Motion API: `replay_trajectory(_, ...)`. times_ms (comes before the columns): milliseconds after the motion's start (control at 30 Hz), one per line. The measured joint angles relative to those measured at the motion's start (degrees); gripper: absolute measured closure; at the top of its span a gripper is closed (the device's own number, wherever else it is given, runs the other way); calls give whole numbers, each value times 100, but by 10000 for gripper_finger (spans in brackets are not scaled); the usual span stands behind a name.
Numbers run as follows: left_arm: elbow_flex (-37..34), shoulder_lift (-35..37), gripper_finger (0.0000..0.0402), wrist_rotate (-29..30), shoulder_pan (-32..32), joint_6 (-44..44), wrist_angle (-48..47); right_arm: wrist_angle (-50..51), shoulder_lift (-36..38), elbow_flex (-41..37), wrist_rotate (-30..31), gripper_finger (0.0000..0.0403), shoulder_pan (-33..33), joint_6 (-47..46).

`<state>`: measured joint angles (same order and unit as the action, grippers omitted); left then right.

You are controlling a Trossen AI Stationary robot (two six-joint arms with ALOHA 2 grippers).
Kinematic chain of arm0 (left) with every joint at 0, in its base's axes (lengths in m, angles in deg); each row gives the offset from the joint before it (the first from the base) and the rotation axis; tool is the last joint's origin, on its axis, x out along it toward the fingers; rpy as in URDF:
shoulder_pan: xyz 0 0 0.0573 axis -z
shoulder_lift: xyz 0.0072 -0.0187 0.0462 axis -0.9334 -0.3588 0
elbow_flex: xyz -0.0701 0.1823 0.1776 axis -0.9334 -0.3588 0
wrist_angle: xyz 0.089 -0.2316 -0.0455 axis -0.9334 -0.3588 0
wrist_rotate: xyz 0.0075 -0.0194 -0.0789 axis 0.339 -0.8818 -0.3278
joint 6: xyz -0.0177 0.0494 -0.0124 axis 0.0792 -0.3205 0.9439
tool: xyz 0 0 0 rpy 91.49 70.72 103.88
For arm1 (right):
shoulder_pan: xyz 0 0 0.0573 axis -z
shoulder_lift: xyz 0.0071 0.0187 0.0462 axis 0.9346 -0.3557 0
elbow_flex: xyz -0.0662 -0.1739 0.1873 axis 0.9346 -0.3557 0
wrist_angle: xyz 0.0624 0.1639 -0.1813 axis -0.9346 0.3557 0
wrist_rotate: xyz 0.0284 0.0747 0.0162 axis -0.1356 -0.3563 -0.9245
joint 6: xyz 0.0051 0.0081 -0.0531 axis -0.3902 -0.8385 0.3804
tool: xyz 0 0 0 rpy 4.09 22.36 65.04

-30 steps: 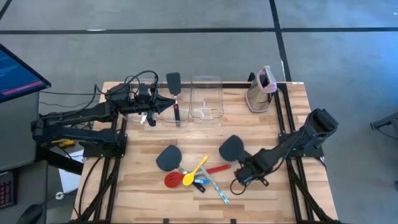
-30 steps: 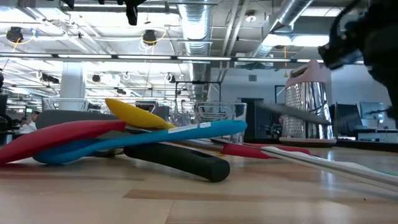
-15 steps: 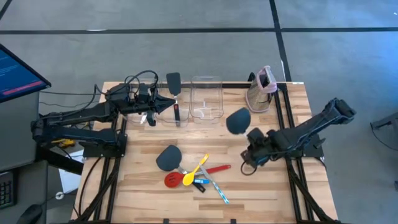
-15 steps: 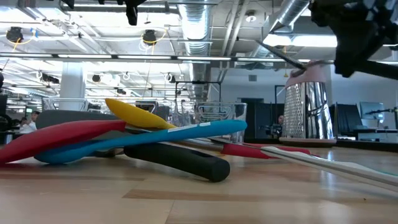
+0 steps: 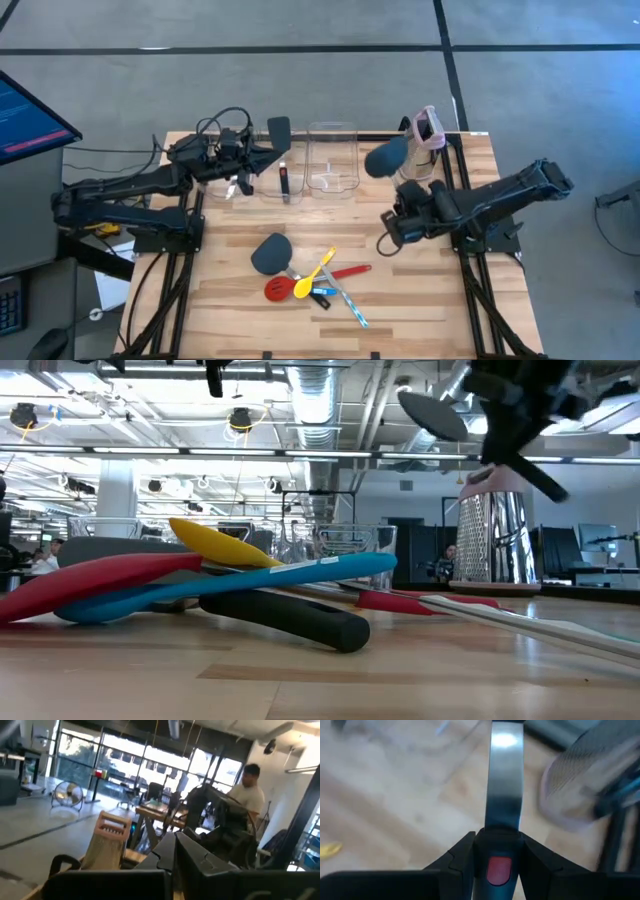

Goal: Pick & Place Kitchen Items
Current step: Put the black spatula into the middle transparent bin

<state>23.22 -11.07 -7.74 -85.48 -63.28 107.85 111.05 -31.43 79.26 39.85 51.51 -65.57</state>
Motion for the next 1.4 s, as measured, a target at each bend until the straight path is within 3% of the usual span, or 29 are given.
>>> replay_trajectory(100,-2,-182,398,17,9,158,113,-36,-192,401,674,295,188,373)
replay_trajectory(367,-4,-832,368,256,11,560,551,-116,-921,1465,1609,295,561,1392)
replay_trajectory(633,-2,-1216,303,247,11,887,1557,-383,-1499,2026,1792,295,699,1784)
replay_trajectory(800,0,-1237,265,247,38,867,1631,-765,-1772,2220,1770,295,693,2155)
replay_trajectory(967,0,-1238,241,322,336,-110,1754,-1006,-1954,2410,1770,295,751,2250)
replay_trajectory(1167,0,-1243,249,1280,793,-1275,1741,-1096,-2069,2543,1657,295,995,2405)
replay_trajectory(1400,2,-1321,249,1882,903,-1565,1739,-1470,-2189,2669,1668,295,1034,2831)
